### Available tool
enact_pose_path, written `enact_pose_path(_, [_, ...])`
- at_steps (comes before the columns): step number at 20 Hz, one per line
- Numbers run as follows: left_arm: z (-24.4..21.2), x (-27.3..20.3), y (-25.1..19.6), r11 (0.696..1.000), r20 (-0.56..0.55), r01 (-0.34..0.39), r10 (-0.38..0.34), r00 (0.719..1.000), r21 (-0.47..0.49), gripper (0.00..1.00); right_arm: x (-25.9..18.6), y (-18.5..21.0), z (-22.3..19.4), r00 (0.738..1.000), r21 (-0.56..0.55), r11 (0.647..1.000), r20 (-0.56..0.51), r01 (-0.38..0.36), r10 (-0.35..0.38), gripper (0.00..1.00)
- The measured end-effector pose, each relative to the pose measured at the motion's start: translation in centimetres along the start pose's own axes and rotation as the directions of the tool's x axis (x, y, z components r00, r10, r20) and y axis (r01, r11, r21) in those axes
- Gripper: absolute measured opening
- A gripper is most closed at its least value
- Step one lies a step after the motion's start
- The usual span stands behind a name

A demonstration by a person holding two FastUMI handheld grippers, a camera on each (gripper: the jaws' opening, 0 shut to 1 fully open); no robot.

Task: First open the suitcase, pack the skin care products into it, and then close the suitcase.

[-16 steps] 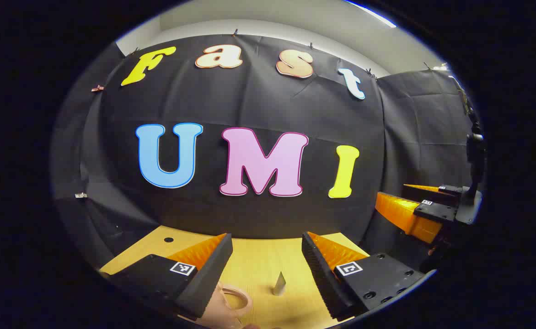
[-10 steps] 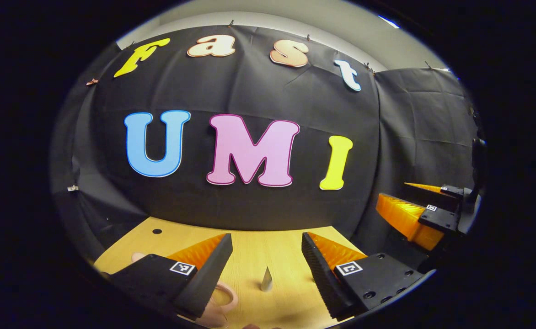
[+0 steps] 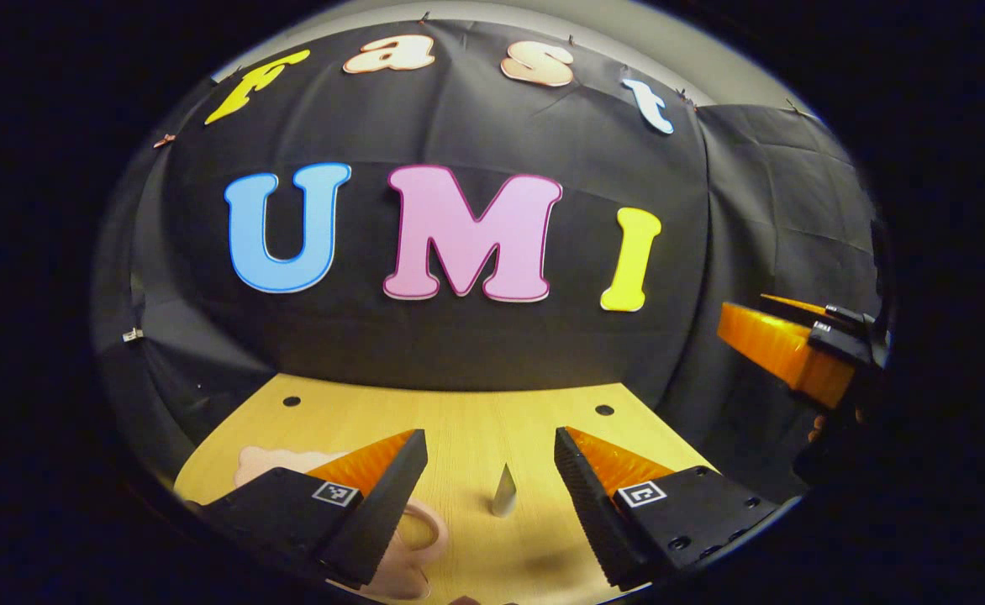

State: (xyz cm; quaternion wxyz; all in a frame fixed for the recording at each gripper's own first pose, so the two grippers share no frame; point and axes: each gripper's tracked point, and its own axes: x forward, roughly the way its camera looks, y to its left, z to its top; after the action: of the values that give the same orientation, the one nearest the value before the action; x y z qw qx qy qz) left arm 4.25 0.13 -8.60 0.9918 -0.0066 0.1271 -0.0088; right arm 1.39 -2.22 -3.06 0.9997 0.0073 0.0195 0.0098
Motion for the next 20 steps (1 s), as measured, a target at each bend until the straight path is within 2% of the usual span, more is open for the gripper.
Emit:
enact_pose_path(2, [-2.7,1.7,0.6,1.0,-0.107,0.007,-0.009,0.994,-0.019,0.96,0.1,-0.2,-0.3,1.0,0.011,1.0,-0.009,0.003,-0.003,0.96])
enact_pose_path(4, [-5.8,3.4,1.8,0.999,-0.226,-0.009,0.001,0.974,-0.034,0.96,0.0,-0.9,-0.6,1.0,0.014,1.0,-0.014,0.019,-0.018,0.94])
enact_pose_path(6, [-9.2,4.6,2.9,0.999,-0.36,-0.029,0.014,0.933,-0.036,0.96,-0.3,-1.8,-0.8,0.999,0.023,0.999,-0.017,0.037,-0.036,0.96])
enact_pose_path(8, [-12.7,5.6,3.7,0.999,-0.481,-0.039,0.02,0.876,-0.03,0.96,-0.6,-2.8,-0.9,0.998,0.046,0.997,-0.019,0.056,-0.055,0.96])
enact_pose_path(11, [-16.5,6.9,4.7,0.997,-0.587,-0.071,0.048,0.808,-0.016,0.97,-1.3,-4.2,-0.9,0.995,0.083,0.992,-0.026,0.095,-0.094,0.96])
enact_pose_path(13, [-18.0,7.6,4.6,0.997,-0.626,-0.072,0.037,0.779,-0.031,0.97,-1.7,-5.3,-1.0,0.992,0.072,0.99,-0.027,0.123,-0.122,0.96])
enact_pose_path(16, [-19.4,8.9,5.5,0.995,-0.655,-0.095,0.063,0.753,-0.012,0.96,-2.6,-6.5,-1.6,0.988,0.059,0.987,-0.046,0.151,-0.148,0.96])
enact_pose_path(17, [-19.4,9.7,5.9,0.996,-0.651,-0.09,0.078,0.755,0.015,0.96,-3.0,-6.9,-1.9,0.986,0.058,0.985,-0.057,0.161,-0.158,0.96])
enact_pose_path(18, [-19.3,10.4,5.9,0.996,-0.643,-0.082,0.085,0.761,0.034,0.92,-3.3,-7.2,-2.1,0.984,0.058,0.984,-0.063,0.168,-0.165,0.96])
enact_pose_path(20, [-19.4,11.1,6.2,0.993,-0.642,-0.076,0.114,0.758,0.087,0.92,-3.8,-7.6,-2.2,0.981,0.055,0.982,-0.072,0.183,-0.178,0.96])
